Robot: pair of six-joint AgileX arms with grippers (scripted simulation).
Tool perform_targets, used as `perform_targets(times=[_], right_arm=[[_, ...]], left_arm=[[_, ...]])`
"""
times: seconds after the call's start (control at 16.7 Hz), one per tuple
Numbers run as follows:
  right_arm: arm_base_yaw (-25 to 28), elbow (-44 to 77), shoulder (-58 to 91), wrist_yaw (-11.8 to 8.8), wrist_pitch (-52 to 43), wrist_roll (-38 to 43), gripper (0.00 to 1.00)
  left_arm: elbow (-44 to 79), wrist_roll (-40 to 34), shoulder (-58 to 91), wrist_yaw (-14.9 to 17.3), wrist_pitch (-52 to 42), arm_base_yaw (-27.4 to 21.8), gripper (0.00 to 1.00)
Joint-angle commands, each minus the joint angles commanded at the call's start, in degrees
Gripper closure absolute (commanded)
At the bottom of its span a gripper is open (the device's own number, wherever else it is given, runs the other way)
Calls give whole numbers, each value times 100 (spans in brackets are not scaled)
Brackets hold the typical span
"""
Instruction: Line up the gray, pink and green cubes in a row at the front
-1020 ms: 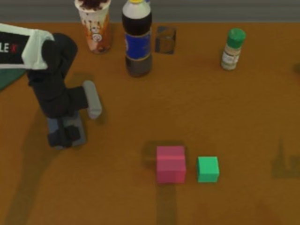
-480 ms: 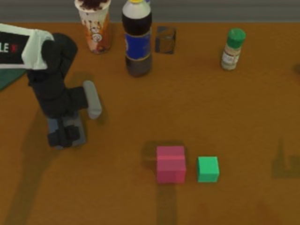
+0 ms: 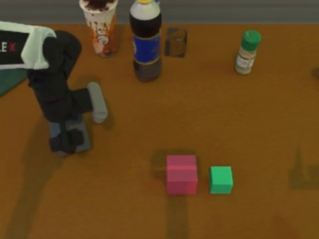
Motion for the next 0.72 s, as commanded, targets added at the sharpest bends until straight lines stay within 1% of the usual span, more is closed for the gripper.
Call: perform_targets(times=[0.24, 0.36, 0.54, 0.72], right_arm=[[0, 0, 0, 0, 0, 0, 0], [0, 0, 0, 0, 0, 0, 0], [0, 0, 0, 0, 0, 0, 0], [0, 0, 0, 0, 0, 0, 0]], left_arm=[[446, -29, -348, -2, -846, 81, 100], [603, -22, -491, -4, -1107, 89, 100], [628, -19, -520, -4, -1145, 87, 100], [567, -28, -550, -7, -1133, -31, 100]])
